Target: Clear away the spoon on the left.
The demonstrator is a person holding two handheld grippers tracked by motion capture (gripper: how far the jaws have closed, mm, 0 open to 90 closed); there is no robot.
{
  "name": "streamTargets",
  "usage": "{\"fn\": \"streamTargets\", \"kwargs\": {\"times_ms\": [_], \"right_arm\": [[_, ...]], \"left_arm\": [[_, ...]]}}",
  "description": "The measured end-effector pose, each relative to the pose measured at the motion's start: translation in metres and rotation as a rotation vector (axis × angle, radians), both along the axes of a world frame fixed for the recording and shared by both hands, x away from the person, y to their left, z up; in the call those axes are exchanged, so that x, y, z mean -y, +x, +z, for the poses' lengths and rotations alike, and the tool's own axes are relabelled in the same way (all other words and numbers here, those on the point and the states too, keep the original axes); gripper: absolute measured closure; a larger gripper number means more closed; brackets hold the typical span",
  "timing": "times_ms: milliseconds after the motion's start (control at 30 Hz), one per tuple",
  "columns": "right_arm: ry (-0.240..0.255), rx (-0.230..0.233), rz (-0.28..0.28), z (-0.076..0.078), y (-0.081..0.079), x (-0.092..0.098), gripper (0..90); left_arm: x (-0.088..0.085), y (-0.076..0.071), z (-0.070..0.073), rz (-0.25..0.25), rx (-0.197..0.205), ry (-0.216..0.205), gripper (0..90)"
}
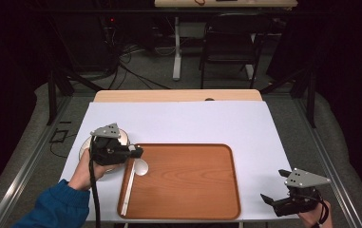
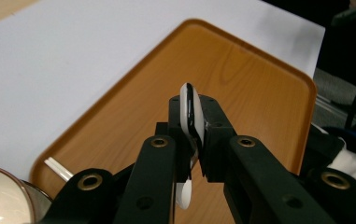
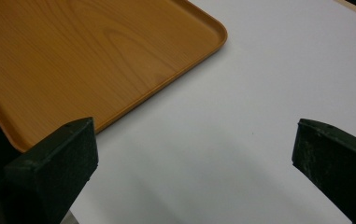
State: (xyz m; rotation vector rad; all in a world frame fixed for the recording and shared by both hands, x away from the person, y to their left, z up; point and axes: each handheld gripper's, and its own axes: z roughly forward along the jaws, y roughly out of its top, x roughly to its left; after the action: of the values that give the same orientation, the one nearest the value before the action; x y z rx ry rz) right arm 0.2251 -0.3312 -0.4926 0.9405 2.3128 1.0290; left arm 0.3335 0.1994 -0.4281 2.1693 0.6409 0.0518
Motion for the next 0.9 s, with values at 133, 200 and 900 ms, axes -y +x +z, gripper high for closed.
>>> {"fn": "streamTargets", "kwargs": {"times_ms": [133, 200, 900], "right_arm": [[-0.001, 0.0, -0.003, 0.0, 0.0, 0.0, 0.0], [-0.005, 0.0, -0.004, 0.0, 0.0, 0.0, 0.0], [-0.006, -0.009, -0.004, -0.001, 0.001, 0.0, 0.0]], "left_arm": [[0.006, 0.0, -0.009, -0.037, -0.039, 0.017, 84.9], [0.009, 0.0, -0.014, -0.05, -0.056, 0.03, 84.9], [0.018, 0.011, -0.047, -0.128, -0.238, 0.15, 84.7]]}}
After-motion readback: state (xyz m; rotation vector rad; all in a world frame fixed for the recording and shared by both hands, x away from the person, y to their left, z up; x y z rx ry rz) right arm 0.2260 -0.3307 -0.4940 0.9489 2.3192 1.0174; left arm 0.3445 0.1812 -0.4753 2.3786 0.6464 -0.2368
